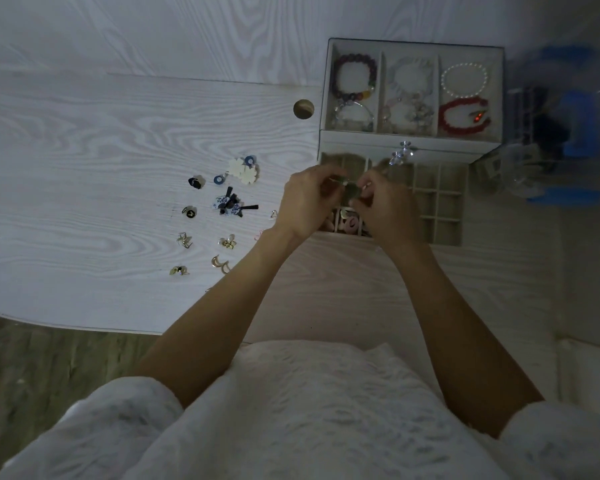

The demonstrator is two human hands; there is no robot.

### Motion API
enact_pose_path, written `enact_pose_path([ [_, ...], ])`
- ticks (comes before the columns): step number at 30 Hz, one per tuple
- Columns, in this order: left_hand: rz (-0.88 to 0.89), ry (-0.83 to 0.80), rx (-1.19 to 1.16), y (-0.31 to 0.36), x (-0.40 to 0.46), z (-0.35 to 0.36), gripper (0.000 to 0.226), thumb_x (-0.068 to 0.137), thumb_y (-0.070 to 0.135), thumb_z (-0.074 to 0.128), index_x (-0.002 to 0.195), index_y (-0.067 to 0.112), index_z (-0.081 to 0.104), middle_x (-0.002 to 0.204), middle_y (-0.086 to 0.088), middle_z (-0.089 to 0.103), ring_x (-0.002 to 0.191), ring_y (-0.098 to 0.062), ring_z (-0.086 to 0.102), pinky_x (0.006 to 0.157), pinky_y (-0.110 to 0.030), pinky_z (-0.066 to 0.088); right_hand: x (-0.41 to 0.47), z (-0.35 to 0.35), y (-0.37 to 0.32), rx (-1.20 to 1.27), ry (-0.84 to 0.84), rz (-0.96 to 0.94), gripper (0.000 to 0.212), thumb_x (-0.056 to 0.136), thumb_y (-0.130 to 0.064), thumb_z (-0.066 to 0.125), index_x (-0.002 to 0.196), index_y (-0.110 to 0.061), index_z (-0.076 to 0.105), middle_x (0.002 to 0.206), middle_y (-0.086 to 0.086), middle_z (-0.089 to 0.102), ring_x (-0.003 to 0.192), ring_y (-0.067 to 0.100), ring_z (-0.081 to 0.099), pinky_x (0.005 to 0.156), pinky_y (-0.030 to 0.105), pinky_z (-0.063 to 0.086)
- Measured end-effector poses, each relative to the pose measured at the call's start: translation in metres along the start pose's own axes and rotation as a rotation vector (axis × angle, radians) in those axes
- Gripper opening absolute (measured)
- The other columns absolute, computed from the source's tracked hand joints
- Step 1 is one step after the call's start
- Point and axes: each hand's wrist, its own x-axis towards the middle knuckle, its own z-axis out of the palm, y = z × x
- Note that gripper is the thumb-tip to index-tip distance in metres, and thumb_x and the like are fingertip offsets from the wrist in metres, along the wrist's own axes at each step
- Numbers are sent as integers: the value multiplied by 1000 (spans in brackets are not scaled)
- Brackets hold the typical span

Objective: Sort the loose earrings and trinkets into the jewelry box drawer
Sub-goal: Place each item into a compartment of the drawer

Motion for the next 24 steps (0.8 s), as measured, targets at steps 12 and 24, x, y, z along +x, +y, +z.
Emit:
enact_pose_path([
  [12,87,-67,290,4,2,16,19,80,15,67,97,7,68,88,-14,65,77,-31,60,63,-33,45,-5,5,15,-35,55,-48,16,78,-13,67,94,-10,63,92,10,61,87,28,57,68,34,46],
  [24,148,-63,494,-1,3,13,17,78,26,65,84,13,74,85,-6,70,76,-29,58,64,-35,49,-1,12,16,-94,41,-33,8,81,-14,63,85,-8,66,92,12,58,89,29,54,65,26,34],
])
